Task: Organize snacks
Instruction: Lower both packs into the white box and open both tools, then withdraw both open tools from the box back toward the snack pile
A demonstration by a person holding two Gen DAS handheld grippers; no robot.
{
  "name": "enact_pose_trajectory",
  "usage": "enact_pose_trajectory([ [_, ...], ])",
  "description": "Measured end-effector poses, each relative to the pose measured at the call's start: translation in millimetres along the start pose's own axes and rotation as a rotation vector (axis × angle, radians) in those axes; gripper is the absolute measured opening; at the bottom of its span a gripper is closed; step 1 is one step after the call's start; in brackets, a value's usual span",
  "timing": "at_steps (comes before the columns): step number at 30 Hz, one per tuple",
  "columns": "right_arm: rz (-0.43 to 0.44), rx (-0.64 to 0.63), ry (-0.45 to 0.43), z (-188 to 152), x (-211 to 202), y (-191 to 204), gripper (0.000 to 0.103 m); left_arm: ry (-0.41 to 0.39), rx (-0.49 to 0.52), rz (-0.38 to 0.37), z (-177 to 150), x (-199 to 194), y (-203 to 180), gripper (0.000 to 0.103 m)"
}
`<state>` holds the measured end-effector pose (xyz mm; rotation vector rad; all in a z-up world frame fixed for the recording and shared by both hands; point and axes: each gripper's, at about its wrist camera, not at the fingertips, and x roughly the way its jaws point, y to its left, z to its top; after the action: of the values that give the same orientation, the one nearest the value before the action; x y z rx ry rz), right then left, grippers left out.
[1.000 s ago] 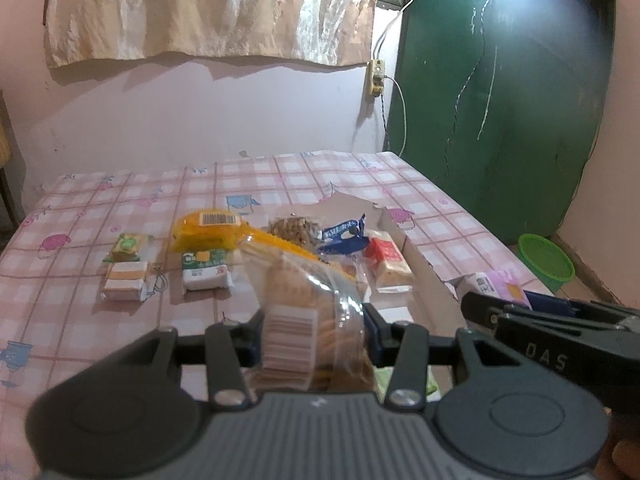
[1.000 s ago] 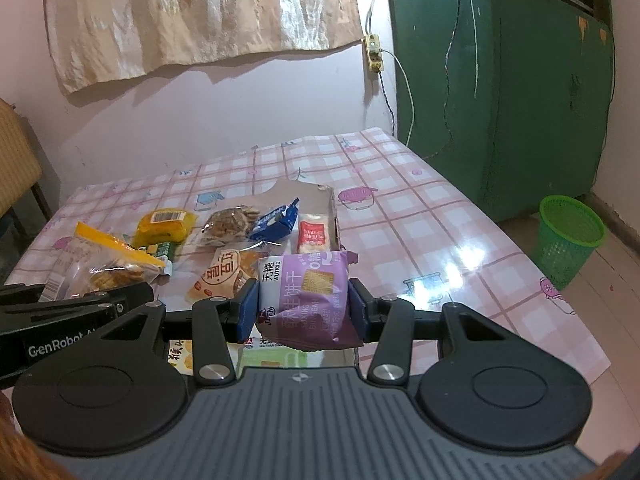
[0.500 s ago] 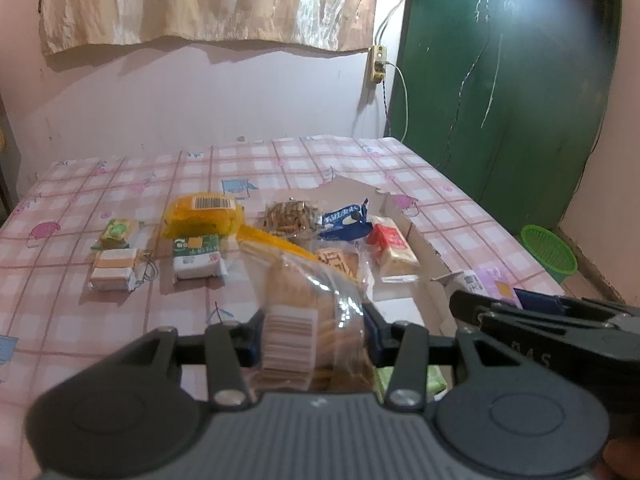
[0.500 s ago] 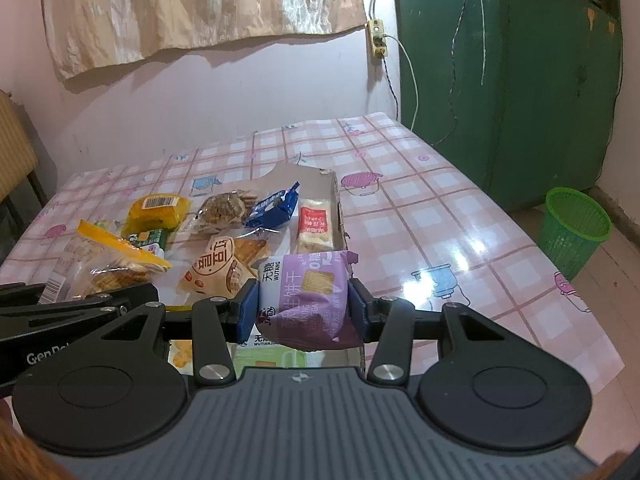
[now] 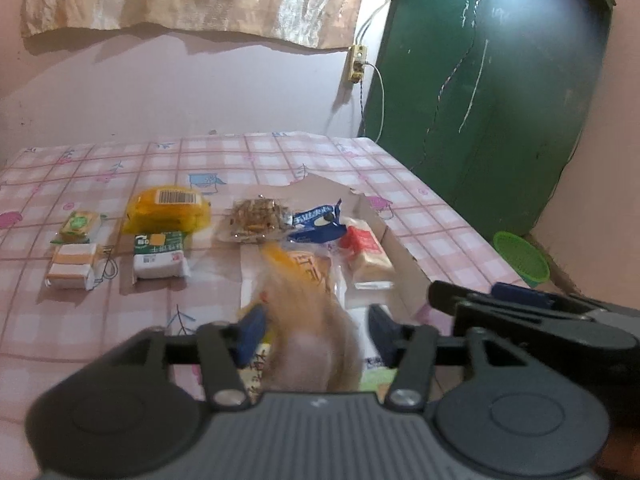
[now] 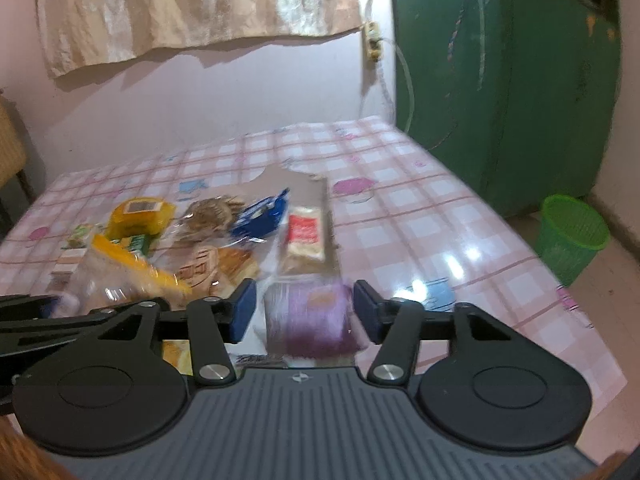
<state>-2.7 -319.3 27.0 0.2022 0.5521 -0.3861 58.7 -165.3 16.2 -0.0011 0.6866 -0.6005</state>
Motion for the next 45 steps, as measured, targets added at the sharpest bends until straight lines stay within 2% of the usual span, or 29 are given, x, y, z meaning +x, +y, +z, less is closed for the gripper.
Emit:
enact_pose_trajectory([
  [1, -0.007, 0.004, -0.008, 0.4, -1.4, -2.3, 0.078, -0.005, -0.005, 0.002, 0.2, -0.8, 1.4, 0.071],
  [8, 0.013, 0.011, -0.027, 2.9, -10.6, 0.2, 0.080, -0.043, -0.009, 0.066, 2.1, -18.0, 13.6, 0.071],
  [10, 0.026, -0.005, -0.029, 4.2, -12.2, 6.5, 0.083, -0.052, -0.020, 0.091, 1.9, -24.3, 22.4, 0.072],
  [18, 0.095, -0.066, -0.009, 1.6, -9.5, 50.4, 0.085, -0.074, -0.077, 0.189, -1.6, -48.1, 66.9, 0.072],
  [26, 0.187, -0.117, 0.019, -1.7, 3.8, 102.3, 0.085, -0.087, -0.122, 0.268, -3.2, -55.8, 108.9, 0.072],
  [31, 0.225, -0.107, 0.036, 2.7, 21.8, 123.0, 0.088, -0.088, -0.120, 0.334, 5.1, -39.6, 134.8, 0.081],
  [36, 0.236, -0.081, 0.064, 12.4, 52.0, 134.7, 0.091, -0.061, -0.113, 0.367, 18.0, -6.1, 159.0, 0.091],
  [45, 0.230, -0.072, 0.117, 19.2, 97.9, 152.9, 0.095, 0.057, -0.078, 0.393, 24.8, 69.1, 184.9, 0.090],
])
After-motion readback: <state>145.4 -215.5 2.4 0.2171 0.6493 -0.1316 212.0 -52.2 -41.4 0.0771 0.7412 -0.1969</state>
